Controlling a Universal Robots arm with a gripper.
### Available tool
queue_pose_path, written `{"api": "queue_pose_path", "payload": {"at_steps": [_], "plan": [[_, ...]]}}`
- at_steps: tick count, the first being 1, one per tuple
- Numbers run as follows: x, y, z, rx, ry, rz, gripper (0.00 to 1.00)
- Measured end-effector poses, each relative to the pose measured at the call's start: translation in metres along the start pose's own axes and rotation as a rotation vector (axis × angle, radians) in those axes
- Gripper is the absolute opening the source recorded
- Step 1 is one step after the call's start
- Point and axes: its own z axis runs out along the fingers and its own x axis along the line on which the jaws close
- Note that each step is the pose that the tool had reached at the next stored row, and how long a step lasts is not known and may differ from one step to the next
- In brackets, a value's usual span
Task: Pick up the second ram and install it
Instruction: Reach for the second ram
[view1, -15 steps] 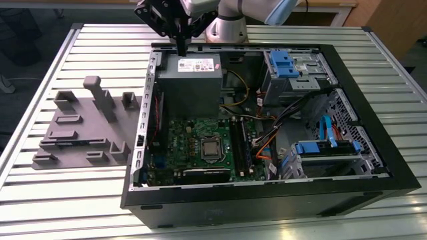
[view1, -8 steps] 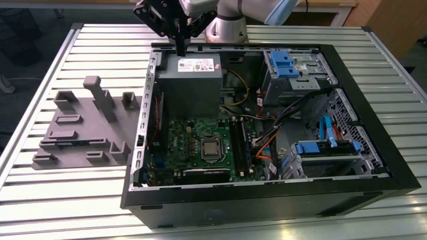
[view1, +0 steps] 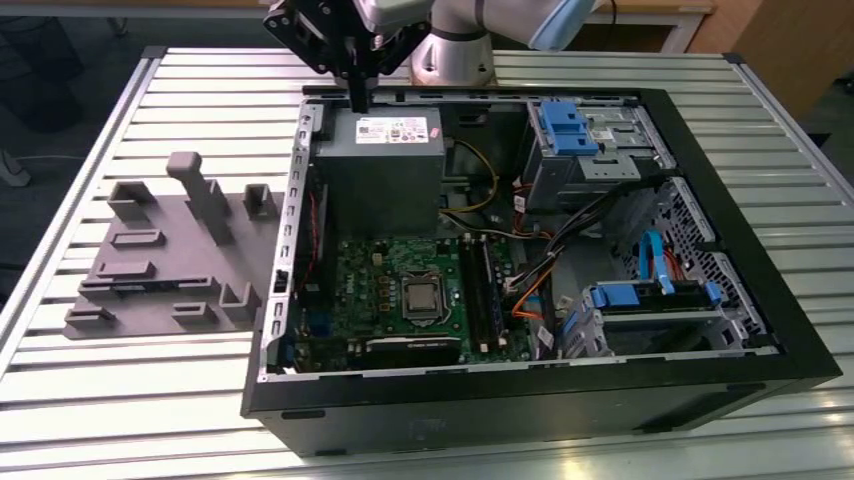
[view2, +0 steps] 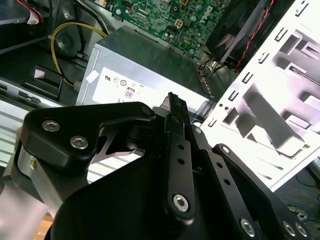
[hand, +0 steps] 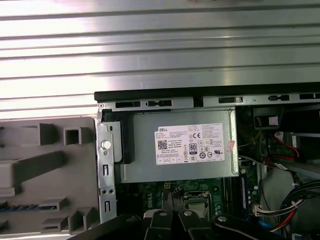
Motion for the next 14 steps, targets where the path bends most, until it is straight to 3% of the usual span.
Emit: {"api": "queue_pose_path", "payload": {"at_steps": [14], "plan": [[0.0115,-0.0009,0.0001,-0.0001,0.0000,0.000,0.11]]}}
